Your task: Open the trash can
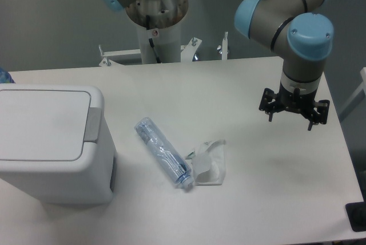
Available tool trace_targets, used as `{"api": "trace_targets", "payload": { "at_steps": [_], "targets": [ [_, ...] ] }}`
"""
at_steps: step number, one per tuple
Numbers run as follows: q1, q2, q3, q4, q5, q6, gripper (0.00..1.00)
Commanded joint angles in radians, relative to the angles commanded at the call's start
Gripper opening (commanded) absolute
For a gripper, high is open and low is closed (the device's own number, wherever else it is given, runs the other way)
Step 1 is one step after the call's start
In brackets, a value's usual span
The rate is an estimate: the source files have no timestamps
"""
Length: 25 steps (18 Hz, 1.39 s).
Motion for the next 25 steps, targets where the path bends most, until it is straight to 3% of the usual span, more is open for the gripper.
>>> {"api": "trace_targets", "payload": {
  "at_steps": [18, 25],
  "targets": [
    [-0.006, 0.002, 0.000, 0.000, -0.002, -0.009, 1.00],
    [-0.011, 0.063, -0.104, 0.009, -0.044, -0.034, 1.00]
  ]
}}
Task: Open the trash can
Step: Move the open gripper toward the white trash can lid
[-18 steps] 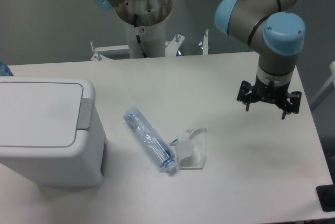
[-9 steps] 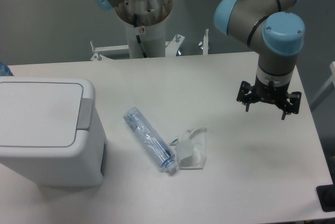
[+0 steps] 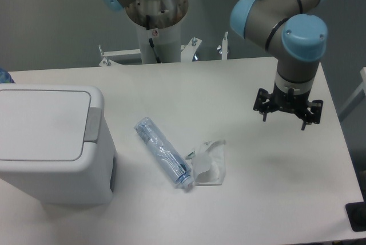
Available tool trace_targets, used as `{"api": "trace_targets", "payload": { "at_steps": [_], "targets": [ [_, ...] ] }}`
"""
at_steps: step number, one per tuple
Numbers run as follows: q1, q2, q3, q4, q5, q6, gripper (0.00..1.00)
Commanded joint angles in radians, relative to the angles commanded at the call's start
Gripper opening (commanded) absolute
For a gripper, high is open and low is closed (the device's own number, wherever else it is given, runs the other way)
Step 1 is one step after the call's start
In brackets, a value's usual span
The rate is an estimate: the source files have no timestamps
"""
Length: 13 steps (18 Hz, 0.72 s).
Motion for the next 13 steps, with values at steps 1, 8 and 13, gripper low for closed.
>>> {"api": "trace_targets", "payload": {
  "at_steps": [1, 8, 13],
  "targets": [
    [-0.002, 0.012, -0.026, 0.000, -0.011, 0.000, 1.00],
    [-0.067, 0.084, -0.071, 0.003, -0.075, -0.178, 1.00],
    [-0.132, 0.094, -0.072, 0.069, -0.147, -0.215, 1.00]
  ]
}}
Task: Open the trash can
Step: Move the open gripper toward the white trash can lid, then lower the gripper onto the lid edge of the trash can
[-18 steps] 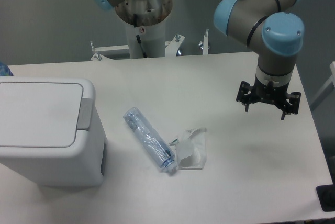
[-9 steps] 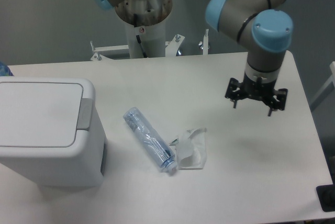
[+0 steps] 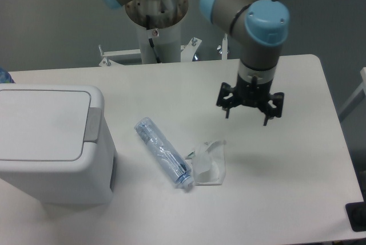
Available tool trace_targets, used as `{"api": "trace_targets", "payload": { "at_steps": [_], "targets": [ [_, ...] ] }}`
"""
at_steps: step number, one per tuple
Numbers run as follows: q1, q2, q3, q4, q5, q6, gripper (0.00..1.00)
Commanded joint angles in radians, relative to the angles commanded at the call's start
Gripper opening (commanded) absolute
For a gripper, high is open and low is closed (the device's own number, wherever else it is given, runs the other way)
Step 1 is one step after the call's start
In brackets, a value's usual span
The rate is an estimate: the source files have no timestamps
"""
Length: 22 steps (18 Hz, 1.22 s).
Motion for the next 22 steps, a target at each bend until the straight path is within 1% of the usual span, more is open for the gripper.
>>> {"api": "trace_targets", "payload": {
  "at_steps": [1, 3, 7, 9, 13, 19, 22],
  "targets": [
    [-0.015, 0.015, 0.000, 0.002, -0.014, -0.027, 1.00],
    [-0.040, 0.026, 0.003, 0.002, -0.057, -0.098, 1.00],
    [-0.054, 0.052, 0.020, 0.003, -0.231, -0.253, 1.00],
    [-0.054, 0.064, 0.026, 0.003, -0.288, -0.288, 1.00],
    [-0.084, 0.101, 0.023, 0.003, -0.338, -0.313, 1.00],
    [-0.146, 0.126, 0.025, 0.005, -0.396, -0.364, 1.00],
    [-0.158, 0.138, 0.023, 0.005, -0.419, -0.405, 1.00]
  ]
}}
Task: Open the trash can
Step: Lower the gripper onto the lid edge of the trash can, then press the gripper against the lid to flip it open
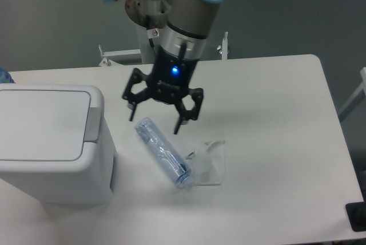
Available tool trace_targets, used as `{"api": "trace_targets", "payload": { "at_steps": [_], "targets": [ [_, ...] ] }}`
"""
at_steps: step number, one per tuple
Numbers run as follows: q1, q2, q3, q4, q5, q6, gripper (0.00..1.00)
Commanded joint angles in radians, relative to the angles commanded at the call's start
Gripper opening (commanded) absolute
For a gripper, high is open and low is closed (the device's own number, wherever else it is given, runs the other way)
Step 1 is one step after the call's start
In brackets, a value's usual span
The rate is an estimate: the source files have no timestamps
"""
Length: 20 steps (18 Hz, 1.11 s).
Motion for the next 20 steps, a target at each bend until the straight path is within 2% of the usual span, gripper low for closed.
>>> {"api": "trace_targets", "payload": {
  "at_steps": [3, 8, 12, 20],
  "targets": [
    [-0.006, 0.005, 0.003, 0.008, -0.005, -0.006, 1.00],
    [-0.051, -0.029, 0.000, 0.089, -0.005, -0.008, 1.00],
    [-0.075, -0.049, -0.008, 0.094, -0.003, -0.005, 1.00],
    [-0.077, -0.047, -0.015, 0.095, 0.000, 0.000, 1.00]
  ]
}}
